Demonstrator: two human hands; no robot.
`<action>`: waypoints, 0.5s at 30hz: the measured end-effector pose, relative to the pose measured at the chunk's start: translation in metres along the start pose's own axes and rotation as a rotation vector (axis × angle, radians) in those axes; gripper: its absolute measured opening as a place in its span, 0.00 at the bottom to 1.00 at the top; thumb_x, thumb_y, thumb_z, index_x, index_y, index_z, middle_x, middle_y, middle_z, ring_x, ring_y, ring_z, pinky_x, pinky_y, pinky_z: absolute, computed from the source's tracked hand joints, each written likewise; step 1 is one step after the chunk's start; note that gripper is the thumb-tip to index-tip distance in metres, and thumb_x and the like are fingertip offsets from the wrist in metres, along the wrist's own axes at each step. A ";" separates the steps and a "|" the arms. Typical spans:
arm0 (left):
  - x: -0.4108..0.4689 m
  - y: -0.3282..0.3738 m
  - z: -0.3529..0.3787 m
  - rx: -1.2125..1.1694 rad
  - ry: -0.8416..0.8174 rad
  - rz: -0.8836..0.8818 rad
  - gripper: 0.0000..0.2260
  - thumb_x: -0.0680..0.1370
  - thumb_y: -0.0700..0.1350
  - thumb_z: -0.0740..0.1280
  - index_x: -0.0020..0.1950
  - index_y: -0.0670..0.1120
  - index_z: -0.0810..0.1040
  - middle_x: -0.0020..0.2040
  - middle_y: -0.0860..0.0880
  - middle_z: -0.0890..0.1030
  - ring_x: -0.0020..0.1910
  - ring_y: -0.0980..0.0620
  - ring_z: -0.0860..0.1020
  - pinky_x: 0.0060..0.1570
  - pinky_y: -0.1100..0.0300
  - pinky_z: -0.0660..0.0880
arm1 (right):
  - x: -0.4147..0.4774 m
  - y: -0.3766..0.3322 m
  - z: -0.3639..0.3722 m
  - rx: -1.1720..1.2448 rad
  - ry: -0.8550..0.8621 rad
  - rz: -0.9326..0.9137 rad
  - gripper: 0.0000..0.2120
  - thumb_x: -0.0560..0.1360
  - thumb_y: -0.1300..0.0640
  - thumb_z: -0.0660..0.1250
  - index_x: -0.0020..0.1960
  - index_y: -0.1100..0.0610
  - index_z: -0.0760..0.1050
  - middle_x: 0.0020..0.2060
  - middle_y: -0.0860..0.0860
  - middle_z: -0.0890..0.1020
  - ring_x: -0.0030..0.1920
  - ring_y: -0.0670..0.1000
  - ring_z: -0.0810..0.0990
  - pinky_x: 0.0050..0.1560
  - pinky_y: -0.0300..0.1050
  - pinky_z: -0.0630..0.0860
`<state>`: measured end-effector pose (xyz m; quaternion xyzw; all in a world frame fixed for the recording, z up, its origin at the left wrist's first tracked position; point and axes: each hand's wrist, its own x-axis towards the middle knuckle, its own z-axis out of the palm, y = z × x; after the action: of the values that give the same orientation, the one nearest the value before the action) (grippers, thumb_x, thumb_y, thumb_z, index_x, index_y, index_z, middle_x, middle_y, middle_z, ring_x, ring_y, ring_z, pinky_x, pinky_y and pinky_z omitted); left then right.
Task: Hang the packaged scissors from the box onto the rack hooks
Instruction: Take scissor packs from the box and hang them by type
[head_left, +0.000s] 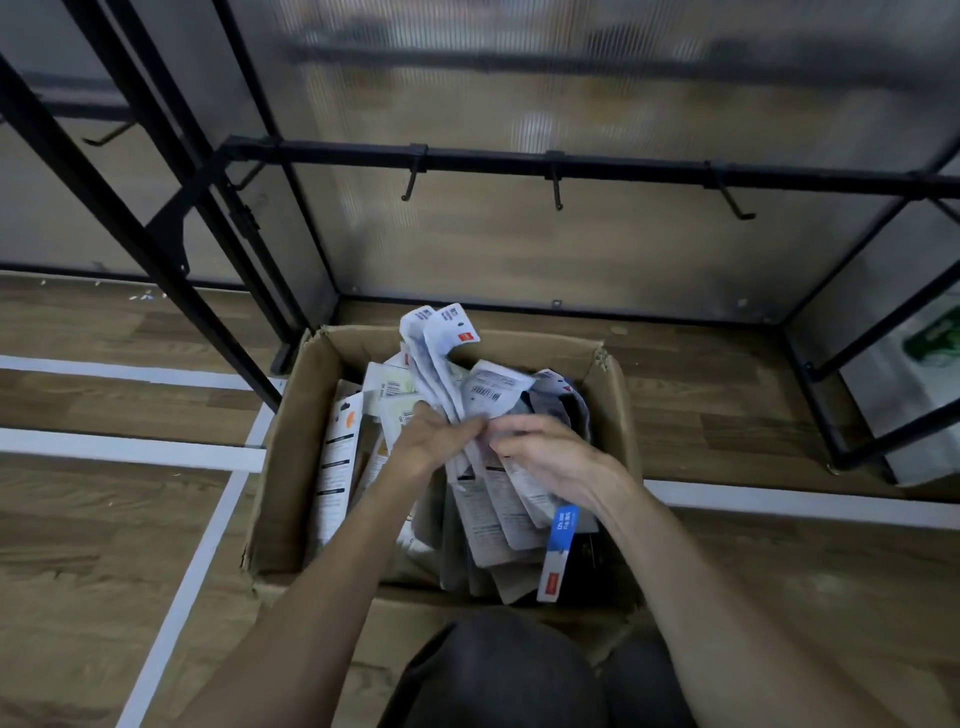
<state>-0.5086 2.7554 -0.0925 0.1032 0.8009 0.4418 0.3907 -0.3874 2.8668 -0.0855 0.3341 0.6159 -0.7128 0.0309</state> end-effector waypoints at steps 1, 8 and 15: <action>-0.002 0.002 -0.004 -0.006 -0.021 0.007 0.20 0.71 0.54 0.78 0.56 0.42 0.82 0.47 0.44 0.85 0.47 0.46 0.84 0.46 0.56 0.82 | -0.001 -0.003 0.003 0.033 0.014 -0.009 0.12 0.77 0.73 0.64 0.60 0.70 0.78 0.55 0.63 0.82 0.56 0.54 0.80 0.60 0.41 0.75; -0.008 -0.016 -0.026 -0.122 -0.159 -0.029 0.25 0.63 0.47 0.83 0.58 0.47 0.82 0.50 0.46 0.87 0.50 0.45 0.85 0.46 0.50 0.83 | 0.002 -0.012 0.013 0.343 0.184 0.037 0.08 0.78 0.72 0.63 0.53 0.67 0.79 0.48 0.59 0.84 0.52 0.54 0.84 0.57 0.47 0.81; -0.008 -0.035 0.004 -0.286 -0.075 0.002 0.22 0.70 0.40 0.80 0.61 0.46 0.77 0.54 0.45 0.85 0.53 0.43 0.84 0.53 0.47 0.82 | -0.001 -0.010 0.021 0.086 0.097 0.106 0.20 0.77 0.73 0.62 0.57 0.51 0.78 0.52 0.57 0.85 0.52 0.51 0.83 0.49 0.42 0.82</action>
<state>-0.4942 2.7337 -0.1170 0.0637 0.7145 0.5479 0.4304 -0.4004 2.8503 -0.0760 0.4014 0.5668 -0.7190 0.0243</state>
